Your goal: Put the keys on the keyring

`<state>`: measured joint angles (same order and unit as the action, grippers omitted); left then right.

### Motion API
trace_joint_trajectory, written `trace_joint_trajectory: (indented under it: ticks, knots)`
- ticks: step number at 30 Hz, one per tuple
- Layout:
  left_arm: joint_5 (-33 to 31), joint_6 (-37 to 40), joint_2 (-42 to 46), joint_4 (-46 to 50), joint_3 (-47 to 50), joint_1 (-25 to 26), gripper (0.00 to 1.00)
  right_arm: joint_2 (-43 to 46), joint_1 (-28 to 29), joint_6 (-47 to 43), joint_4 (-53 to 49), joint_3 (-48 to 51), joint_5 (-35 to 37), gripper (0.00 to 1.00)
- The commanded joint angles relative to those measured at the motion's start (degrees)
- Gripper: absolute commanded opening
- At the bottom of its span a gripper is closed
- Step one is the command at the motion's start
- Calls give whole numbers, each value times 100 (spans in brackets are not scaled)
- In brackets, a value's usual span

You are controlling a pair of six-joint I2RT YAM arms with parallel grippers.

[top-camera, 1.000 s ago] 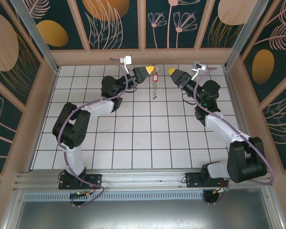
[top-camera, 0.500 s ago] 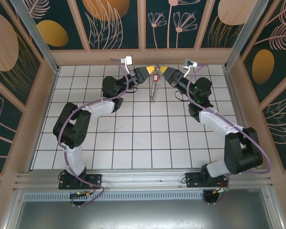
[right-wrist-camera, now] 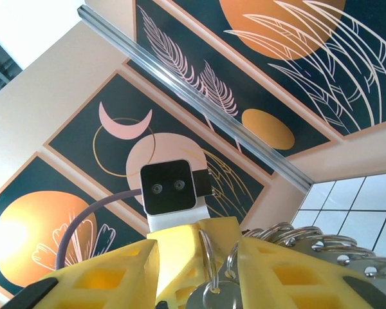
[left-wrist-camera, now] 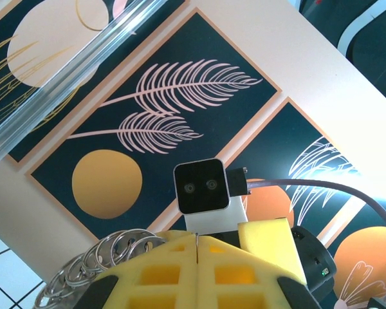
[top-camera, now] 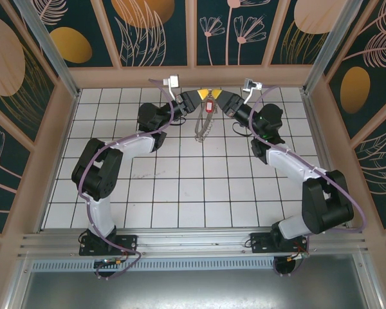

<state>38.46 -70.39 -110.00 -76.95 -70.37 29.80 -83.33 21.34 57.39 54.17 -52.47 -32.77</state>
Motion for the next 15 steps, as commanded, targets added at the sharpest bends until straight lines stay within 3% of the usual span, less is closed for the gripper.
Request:
trace_joint_trajectory:
  ticks: [1,4,15]
  knots:
    - [-30,-17,-13,-347,-38,43,0,-51,55,-47,308,-220,-18,36]
    - [-36,-13,-13,-338,-38,52,0,-55,65,-51,309,-230,-25,32]
    - [-31,6,-18,-325,-47,52,0,-126,67,-130,212,-343,-140,3]
